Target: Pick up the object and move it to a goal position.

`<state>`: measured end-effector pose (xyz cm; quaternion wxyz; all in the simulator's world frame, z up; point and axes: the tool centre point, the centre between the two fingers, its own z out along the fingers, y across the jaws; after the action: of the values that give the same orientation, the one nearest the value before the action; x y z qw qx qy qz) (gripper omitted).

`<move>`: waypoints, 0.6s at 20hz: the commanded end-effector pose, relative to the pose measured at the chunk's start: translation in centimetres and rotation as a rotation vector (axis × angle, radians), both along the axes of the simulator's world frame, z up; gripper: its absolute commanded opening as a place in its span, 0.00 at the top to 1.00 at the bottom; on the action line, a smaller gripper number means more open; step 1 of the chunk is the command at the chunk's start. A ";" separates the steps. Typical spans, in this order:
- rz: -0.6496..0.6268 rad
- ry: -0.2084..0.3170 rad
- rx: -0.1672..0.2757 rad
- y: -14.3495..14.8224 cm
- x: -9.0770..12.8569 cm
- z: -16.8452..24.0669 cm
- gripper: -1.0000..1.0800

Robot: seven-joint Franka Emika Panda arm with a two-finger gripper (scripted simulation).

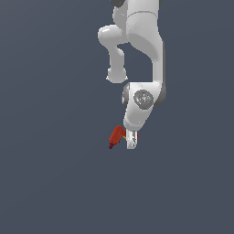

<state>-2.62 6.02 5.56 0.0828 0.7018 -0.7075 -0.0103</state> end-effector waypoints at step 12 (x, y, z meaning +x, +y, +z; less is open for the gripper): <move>-0.014 -0.001 -0.004 -0.2 -0.4 -2.4 0.00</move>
<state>-2.89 5.88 3.80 0.0835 0.6968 -0.7123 -0.0094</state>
